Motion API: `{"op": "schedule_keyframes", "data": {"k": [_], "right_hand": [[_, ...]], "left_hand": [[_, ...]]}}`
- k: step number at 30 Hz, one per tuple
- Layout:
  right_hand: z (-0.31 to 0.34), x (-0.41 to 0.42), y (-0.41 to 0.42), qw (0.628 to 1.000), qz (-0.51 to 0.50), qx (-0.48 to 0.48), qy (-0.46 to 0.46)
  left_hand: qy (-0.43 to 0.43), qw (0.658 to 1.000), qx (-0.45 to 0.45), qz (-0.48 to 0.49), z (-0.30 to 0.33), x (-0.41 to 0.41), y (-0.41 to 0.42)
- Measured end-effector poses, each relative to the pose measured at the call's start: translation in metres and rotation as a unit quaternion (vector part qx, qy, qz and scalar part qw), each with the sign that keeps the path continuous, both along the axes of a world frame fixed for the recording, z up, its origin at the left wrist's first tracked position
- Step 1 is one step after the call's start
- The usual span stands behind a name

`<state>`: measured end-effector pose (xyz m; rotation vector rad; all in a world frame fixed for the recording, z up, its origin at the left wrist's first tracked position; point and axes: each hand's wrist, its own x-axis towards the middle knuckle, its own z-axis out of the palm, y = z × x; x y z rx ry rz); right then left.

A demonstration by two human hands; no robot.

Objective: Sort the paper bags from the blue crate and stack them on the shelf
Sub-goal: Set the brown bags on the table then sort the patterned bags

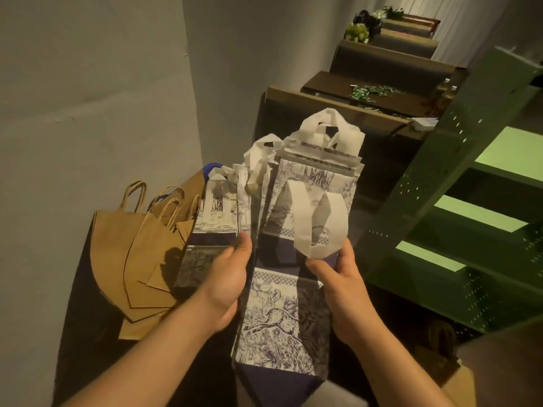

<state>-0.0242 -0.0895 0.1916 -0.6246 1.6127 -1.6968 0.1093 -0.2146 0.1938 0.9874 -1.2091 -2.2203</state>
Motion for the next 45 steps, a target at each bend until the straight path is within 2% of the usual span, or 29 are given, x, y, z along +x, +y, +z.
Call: {"op": "schedule_keyframes", "data": {"k": [5,8,14,21,24,29,30,33,35,37,39,45], "right_hand": [[-0.003,0.004,0.005,0.999,0.028,0.029,0.009],[-0.003,0.004,0.008,0.999,0.005,0.035,0.009],[0.001,0.002,0.010,0.997,-0.046,0.050,-0.023],[0.000,-0.005,0.006,0.997,-0.041,0.053,-0.037],[-0.004,-0.009,0.005,0.996,-0.060,0.047,-0.046],[-0.013,-0.018,0.008,0.993,-0.095,0.048,-0.050],[-0.014,-0.019,0.008,0.992,-0.102,0.049,-0.050],[-0.019,-0.022,0.010,0.991,-0.114,0.052,-0.055],[-0.023,-0.023,0.010,0.989,-0.123,0.065,-0.055],[-0.025,-0.022,0.009,0.987,-0.130,0.079,-0.051],[-0.027,-0.021,0.008,0.985,-0.135,0.087,-0.058],[-0.035,-0.020,0.007,0.983,-0.140,0.099,-0.070]], "left_hand": [[-0.034,0.997,-0.030,-0.058,-0.005,-0.003,0.002],[-0.002,0.998,-0.050,-0.035,-0.004,-0.010,0.006],[-0.019,0.986,-0.162,-0.022,-0.009,-0.019,0.016],[-0.060,0.984,-0.160,-0.040,-0.004,-0.026,0.010],[-0.110,0.975,-0.187,-0.056,-0.001,-0.025,-0.005],[-0.234,0.936,-0.262,0.031,-0.019,-0.019,-0.057],[-0.295,0.911,-0.288,0.023,-0.029,-0.017,-0.069],[-0.496,0.792,-0.351,-0.059,-0.058,-0.007,-0.098],[-0.568,0.740,-0.345,-0.106,-0.073,-0.002,-0.109],[-0.609,0.703,-0.337,-0.148,-0.085,0.003,-0.115],[-0.617,0.692,-0.339,-0.160,-0.092,0.005,-0.120],[-0.584,0.742,-0.316,-0.086,-0.086,0.009,-0.136]]}}
